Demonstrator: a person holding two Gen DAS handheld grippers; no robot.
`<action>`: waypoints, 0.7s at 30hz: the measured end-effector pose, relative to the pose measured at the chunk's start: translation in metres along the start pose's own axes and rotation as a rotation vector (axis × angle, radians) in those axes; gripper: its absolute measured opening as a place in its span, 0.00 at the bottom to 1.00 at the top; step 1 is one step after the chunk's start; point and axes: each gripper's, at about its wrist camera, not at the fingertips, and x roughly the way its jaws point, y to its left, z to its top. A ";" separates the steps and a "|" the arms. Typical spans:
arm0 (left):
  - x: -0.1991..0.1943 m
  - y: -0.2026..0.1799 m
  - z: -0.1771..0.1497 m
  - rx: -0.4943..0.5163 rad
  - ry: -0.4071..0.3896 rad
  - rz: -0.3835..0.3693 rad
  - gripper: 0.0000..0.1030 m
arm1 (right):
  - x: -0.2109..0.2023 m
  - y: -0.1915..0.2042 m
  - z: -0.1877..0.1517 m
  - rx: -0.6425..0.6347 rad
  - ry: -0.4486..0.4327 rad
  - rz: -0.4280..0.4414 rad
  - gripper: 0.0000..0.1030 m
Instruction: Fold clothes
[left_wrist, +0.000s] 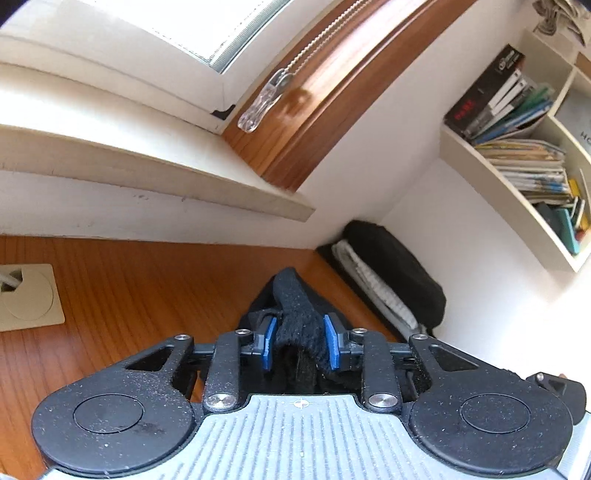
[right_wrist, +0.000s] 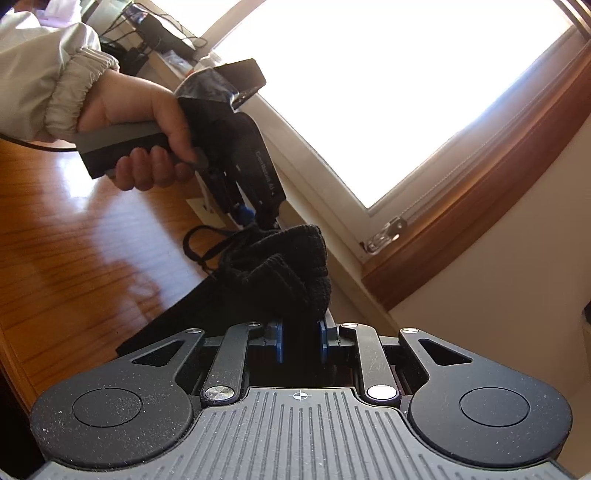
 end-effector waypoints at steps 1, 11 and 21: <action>-0.001 0.001 0.000 0.002 -0.001 0.012 0.33 | -0.001 -0.004 -0.001 0.034 -0.003 0.004 0.18; -0.010 0.011 0.001 0.026 -0.007 0.128 0.65 | 0.010 -0.015 -0.007 0.164 -0.016 0.027 0.19; -0.005 0.025 -0.003 -0.146 0.028 0.048 0.73 | 0.022 -0.055 -0.013 0.421 -0.037 -0.079 0.19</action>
